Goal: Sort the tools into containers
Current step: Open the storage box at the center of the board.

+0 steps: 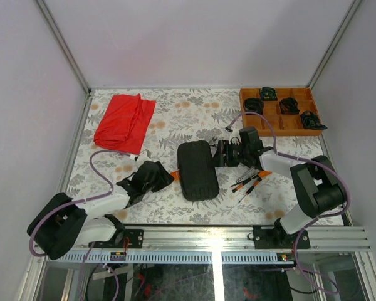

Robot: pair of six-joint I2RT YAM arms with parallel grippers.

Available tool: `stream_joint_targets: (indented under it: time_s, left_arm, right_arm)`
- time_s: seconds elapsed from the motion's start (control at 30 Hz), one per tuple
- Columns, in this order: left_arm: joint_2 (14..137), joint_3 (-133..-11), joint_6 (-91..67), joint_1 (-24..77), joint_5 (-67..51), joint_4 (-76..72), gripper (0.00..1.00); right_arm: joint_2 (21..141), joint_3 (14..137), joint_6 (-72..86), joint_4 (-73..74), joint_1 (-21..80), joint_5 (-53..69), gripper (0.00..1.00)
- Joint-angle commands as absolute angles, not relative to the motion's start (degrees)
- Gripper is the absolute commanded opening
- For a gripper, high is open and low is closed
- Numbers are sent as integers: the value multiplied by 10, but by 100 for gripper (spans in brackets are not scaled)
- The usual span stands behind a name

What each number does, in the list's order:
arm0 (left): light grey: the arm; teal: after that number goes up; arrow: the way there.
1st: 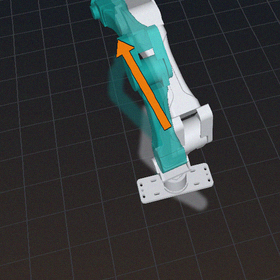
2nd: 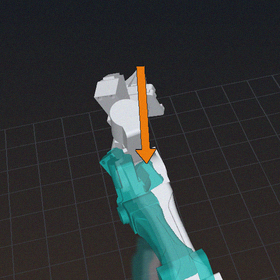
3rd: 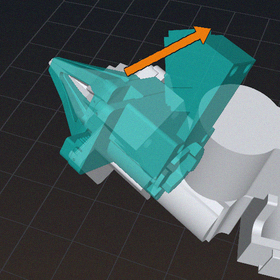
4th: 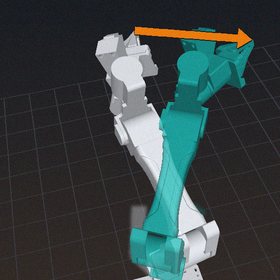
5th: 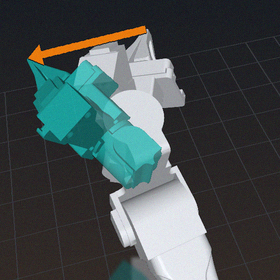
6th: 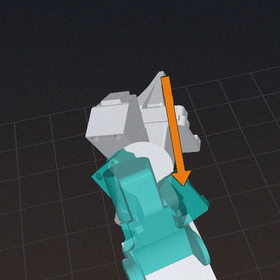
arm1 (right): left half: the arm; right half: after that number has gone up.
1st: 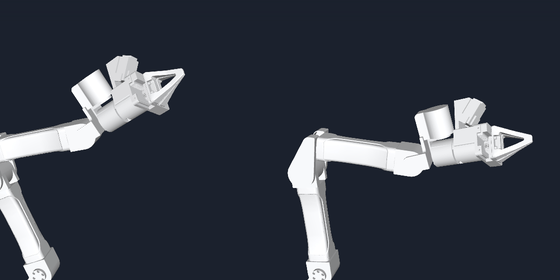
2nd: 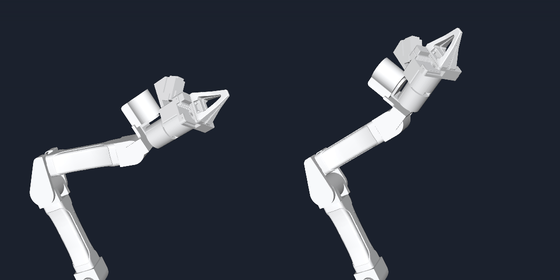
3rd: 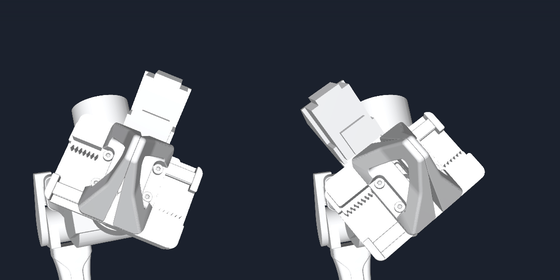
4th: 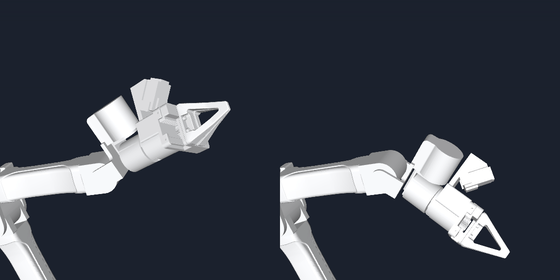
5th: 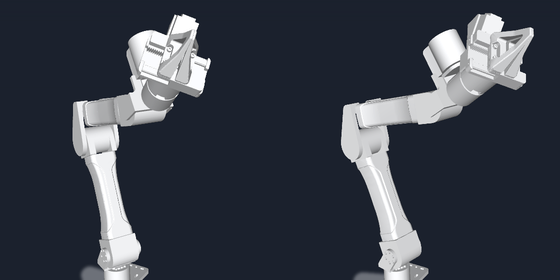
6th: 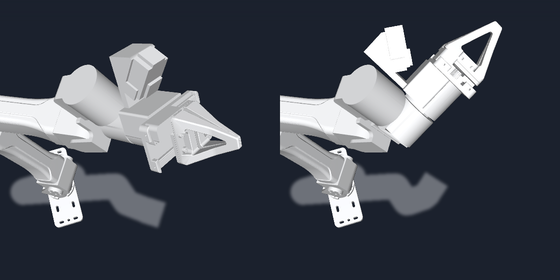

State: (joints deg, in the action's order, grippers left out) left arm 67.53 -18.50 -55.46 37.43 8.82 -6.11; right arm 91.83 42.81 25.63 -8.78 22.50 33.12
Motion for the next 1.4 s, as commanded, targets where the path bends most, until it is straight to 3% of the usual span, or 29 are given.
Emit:
stream_joint_targets:
  time_s: [0.0, 0.3, 0.87, 1.17, 1.37]
  left_arm:
    - [716, -201, -549, 369, 89, -93, 45]
    - [777, -224, -570, 368, 87, -73, 30]
    - [771, -189, -607, 385, 41, -99, 29]
    - [754, -173, -625, 386, 52, -82, 24]
    - [783, -181, -621, 386, 50, -93, 18]
  right_arm:
    - [890, 434, 229, -51, 225, 288, 65]
    - [844, 417, 224, -27, 231, 250, 57]
    - [799, 419, 214, 5, 275, 183, 63]
    - [788, 446, 192, 57, 332, 99, 63]
    - [773, 473, 187, 88, 378, 12, 78]
